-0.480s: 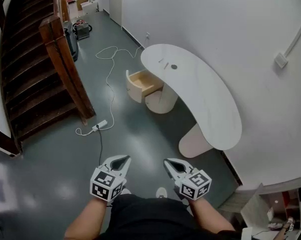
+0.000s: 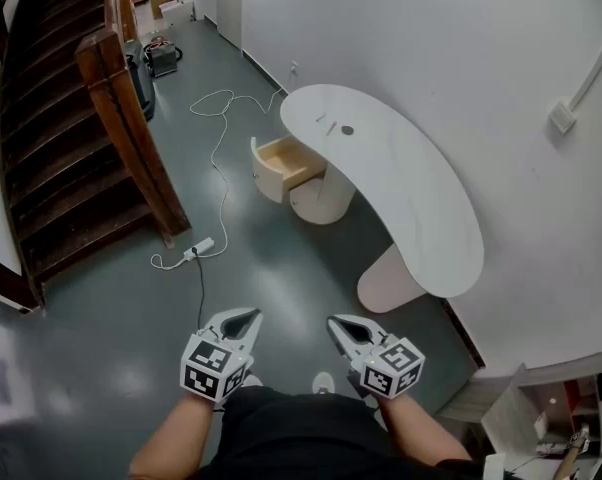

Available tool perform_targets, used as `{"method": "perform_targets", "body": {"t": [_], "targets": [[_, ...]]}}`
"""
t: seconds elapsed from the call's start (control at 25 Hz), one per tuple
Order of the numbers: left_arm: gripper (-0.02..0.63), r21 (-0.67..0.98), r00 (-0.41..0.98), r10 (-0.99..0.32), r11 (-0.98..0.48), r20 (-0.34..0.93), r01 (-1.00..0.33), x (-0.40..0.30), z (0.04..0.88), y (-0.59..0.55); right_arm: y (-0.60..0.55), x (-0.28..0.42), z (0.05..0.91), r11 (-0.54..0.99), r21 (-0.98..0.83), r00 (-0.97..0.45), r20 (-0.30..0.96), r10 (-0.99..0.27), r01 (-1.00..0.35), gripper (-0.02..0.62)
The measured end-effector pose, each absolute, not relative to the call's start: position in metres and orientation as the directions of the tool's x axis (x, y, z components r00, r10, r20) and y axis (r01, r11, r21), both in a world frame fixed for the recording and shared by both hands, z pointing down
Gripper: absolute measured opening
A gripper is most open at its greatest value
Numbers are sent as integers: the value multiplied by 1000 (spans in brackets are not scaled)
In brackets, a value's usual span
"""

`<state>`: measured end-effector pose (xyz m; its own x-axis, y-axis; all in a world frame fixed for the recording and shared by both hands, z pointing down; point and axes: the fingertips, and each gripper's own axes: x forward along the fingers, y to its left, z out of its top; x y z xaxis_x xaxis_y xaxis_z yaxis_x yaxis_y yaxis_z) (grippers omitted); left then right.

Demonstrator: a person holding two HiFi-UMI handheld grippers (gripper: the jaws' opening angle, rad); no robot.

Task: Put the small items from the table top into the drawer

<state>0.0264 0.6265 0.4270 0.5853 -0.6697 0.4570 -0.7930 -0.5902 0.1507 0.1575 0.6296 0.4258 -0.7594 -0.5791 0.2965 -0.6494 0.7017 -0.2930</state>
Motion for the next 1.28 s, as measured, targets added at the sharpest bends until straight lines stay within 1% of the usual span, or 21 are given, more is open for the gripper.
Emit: {"method": "perform_targets", "body": {"t": [0.08, 0.28, 0.52, 0.96, 1.28], "targets": [[14, 151, 586, -667, -592, 460, -792, 28, 428, 627, 630, 156, 425, 701, -312, -767, 282, -576, -641, 5], [14, 148, 581, -669, -589, 463, -795, 23, 429, 621, 633, 150, 434, 703, -302, -764, 311, -566, -644, 5], [14, 176, 601, -654, -596, 459, -783, 10, 431, 622, 633, 133, 435, 701, -306, -764, 307, -568, -644, 5], [14, 160, 631, -619, -643, 468, -749, -37, 437, 621, 636, 82, 436, 668, -298, -731, 311, -608, -682, 5], [14, 181, 657, -573, -671, 490, -719, -56, 450, 627, 641, 52, 443, 652, -309, -721, 333, -608, -692, 5]]}}
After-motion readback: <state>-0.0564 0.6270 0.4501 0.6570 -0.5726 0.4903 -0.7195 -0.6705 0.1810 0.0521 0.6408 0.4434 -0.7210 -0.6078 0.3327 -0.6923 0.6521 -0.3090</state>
